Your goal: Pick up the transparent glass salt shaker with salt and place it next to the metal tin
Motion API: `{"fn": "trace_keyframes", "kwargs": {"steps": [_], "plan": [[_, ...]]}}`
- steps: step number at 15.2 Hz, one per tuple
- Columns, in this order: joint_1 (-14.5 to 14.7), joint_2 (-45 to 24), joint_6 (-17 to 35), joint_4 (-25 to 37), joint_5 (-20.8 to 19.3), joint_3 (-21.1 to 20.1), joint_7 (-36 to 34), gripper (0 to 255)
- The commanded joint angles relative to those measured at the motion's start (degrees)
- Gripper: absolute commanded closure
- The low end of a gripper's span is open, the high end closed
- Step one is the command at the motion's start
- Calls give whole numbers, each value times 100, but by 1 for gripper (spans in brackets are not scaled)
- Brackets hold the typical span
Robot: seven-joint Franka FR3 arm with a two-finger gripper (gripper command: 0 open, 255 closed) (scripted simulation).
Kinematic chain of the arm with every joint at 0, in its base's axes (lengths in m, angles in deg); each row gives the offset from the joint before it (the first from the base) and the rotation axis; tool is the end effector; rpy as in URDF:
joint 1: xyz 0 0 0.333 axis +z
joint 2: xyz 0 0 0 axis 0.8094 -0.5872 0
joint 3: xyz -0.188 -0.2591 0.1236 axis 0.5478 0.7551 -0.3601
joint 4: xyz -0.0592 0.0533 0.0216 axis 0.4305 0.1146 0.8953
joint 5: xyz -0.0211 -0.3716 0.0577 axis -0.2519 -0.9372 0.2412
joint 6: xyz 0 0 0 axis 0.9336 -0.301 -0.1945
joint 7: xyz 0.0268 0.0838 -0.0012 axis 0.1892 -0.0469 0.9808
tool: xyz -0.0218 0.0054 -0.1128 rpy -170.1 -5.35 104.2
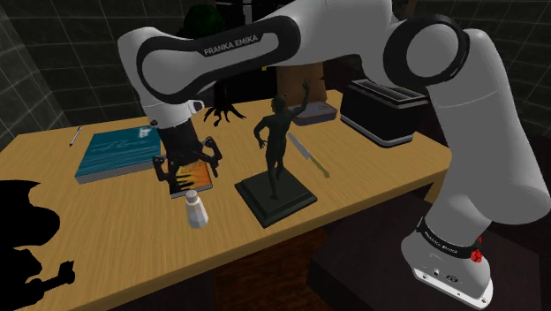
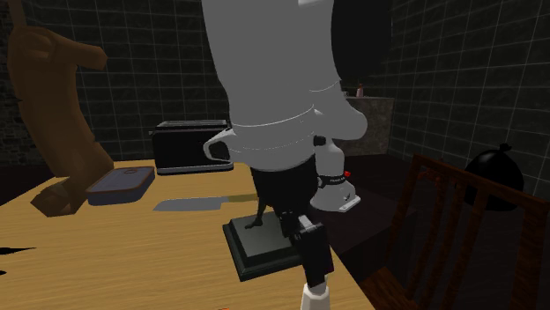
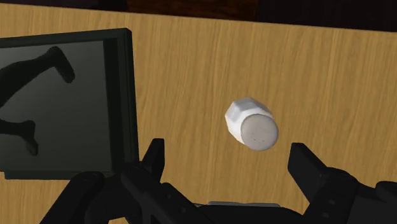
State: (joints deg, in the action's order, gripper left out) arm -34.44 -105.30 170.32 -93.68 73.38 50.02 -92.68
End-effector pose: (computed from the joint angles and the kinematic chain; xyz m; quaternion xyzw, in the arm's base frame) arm 0.5599 0.4158 0.4094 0.9782 -0.1611 -0.1259 0.0364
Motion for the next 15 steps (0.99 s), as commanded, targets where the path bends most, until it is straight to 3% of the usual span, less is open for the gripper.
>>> {"fn": "trace_keyframes", "kwargs": {"steps": [1,2,9,15], "plan": [[246,-575,-216,763,-100,59,-155,0],[366,-857,-362,1185,-144,91,-199,0],[271,-713,274,393,-124,83,-218,0],[265,-706,322,338,-124,82,-220,0]]}}
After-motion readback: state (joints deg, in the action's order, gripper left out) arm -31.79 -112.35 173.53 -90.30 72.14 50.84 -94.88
